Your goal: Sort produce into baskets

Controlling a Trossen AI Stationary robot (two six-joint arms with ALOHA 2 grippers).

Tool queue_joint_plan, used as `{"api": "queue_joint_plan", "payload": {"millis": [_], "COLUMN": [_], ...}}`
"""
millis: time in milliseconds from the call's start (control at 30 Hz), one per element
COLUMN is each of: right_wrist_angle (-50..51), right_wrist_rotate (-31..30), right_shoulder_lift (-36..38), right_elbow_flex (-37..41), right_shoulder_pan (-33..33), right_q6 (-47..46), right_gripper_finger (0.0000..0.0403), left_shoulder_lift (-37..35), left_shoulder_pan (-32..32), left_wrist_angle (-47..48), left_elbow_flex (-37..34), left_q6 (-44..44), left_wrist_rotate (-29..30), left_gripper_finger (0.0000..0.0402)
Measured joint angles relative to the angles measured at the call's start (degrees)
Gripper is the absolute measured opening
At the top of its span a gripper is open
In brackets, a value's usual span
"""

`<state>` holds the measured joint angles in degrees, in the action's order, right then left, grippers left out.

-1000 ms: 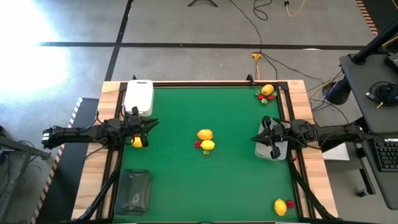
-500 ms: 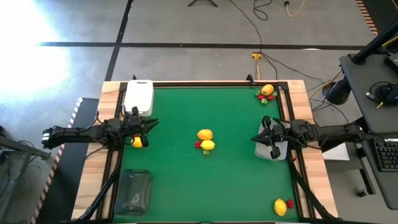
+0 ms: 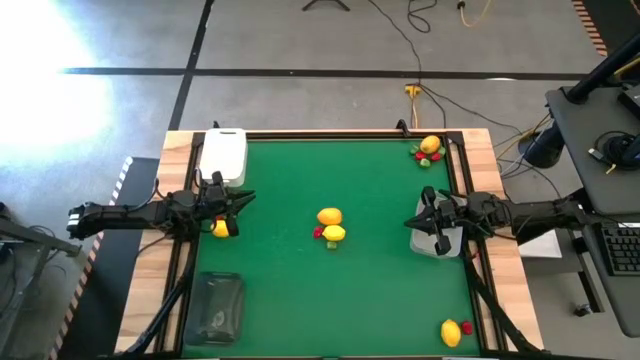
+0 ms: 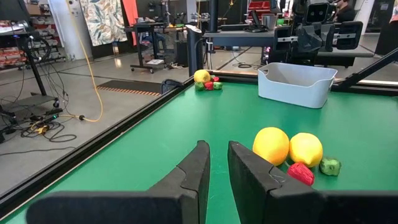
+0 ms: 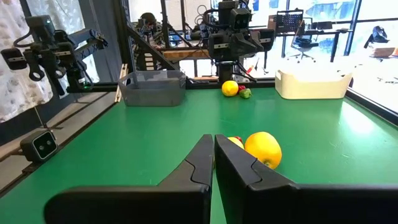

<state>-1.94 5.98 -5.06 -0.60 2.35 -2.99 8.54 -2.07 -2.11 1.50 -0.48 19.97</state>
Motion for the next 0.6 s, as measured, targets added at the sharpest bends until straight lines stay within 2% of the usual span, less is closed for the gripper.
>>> {"api": "queue_joint_plan", "payload": {"millis": [67, 167, 233, 600], "right_wrist_angle": [0.1, 0.12, -0.29, -0.34], "right_wrist_rotate": [-1.74, -10.71, -14.45, -16.14], "right_shoulder_lift": [-0.01, -0.01, 0.02, 0.0], "right_elbow_flex": [0.0, 0.02, 0.02, 0.02], "right_shoulder_pan": [0.0, -0.06, -0.04, -0.04], "right_q6": [-0.89, -4.01, -4.54, -3.87], "right_gripper_finger": [0.0009, 0.0009, 0.0009, 0.0009], "left_shoulder_lift": [0.02, 0.02, 0.01, 0.02], "left_shoulder_pan": [-0.02, 0.0, 0.0, -0.02], "left_wrist_angle": [0.0, 0.02, 0.0, -0.21], "left_elbow_flex": [0.0, 0.0, -0.01, -0.01], "left_q6": [-0.01, -0.01, -0.01, -0.01], "left_wrist_rotate": [0.0, 0.0, 0.0, 0.0], "left_gripper_finger": [0.0042, 0.0042, 0.0042, 0.0042]}}
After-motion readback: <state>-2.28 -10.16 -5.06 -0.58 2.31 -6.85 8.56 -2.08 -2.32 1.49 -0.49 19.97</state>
